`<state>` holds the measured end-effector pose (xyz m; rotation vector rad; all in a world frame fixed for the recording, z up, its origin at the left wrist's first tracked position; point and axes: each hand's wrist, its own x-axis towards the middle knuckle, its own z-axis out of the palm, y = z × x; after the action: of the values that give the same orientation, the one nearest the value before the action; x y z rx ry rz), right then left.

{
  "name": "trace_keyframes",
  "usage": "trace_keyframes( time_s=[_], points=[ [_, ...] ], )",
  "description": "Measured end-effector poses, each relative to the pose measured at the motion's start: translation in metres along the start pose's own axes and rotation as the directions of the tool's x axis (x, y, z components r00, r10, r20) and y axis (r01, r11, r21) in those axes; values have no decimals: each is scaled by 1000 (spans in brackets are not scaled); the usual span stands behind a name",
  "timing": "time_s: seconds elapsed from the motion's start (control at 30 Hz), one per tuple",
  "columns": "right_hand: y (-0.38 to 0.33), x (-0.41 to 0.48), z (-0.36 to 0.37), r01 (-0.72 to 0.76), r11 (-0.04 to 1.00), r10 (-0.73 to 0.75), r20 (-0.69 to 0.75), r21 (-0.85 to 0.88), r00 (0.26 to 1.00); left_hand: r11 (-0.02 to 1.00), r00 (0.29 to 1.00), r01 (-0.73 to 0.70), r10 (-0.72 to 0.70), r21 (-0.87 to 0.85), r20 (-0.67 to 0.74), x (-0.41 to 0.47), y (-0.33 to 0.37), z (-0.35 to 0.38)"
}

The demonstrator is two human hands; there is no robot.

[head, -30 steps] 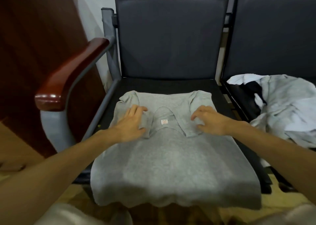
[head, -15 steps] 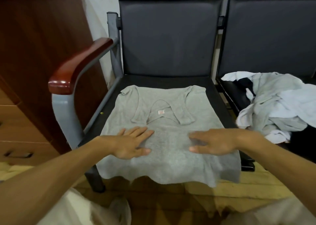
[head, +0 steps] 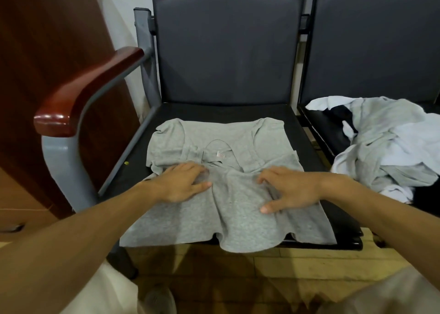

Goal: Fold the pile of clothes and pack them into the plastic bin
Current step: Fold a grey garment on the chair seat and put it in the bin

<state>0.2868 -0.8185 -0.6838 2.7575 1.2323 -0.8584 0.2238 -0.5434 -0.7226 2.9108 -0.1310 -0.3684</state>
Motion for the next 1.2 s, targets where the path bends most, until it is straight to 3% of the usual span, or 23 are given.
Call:
trace_keyframes(
  time_s=[0.07,0.13,0.2,0.27,0.33,0.4,0.5,0.73,0.83,0.93,1.0,1.07,1.2],
  points=[
    [-10,-7,-7,43,999,-43,-18,-5,999,993,982,-107,97,-51,-164,-6,15,-9],
    [-23,-15,-8,40,999,-43,85,30,995,963,960,-217,181,-158,-214,-17,36,-17],
    [-34,-22,-2,16,999,-5,214,-50,977,931,959,-278,252,-239,-132,-32,54,-16],
    [-40,-26,9,40,975,11,226,-219,974,930,955,-281,296,-238,31,-47,64,-11],
    [-42,-29,20,78,938,-29,147,-339,989,949,938,-298,312,-107,154,-57,64,-4],
    [-39,-32,28,99,933,-83,60,-346,995,925,922,-372,358,74,148,-60,58,5],
    [-31,-38,30,136,974,-154,-86,-182,984,933,926,-361,357,9,122,-62,52,10],
    [-12,-53,22,99,987,-44,-379,127,924,918,977,-185,210,-350,34,-73,43,-6],
    [-12,-56,14,93,946,27,-359,312,933,886,991,-116,131,-450,3,-75,46,-12],
    [-9,-62,4,51,901,35,-189,430,981,844,994,-108,76,-525,-83,-74,45,-20],
    [-5,-66,-3,48,807,72,-179,589,981,838,992,-128,102,-531,-79,-75,41,-27],
    [0,-64,-8,78,703,170,-274,707,947,870,989,-139,142,-473,-30,-77,31,-35],
    [8,-50,-12,85,647,361,-403,757,841,967,994,-72,89,-245,59,-81,1,-42]
  ],
)
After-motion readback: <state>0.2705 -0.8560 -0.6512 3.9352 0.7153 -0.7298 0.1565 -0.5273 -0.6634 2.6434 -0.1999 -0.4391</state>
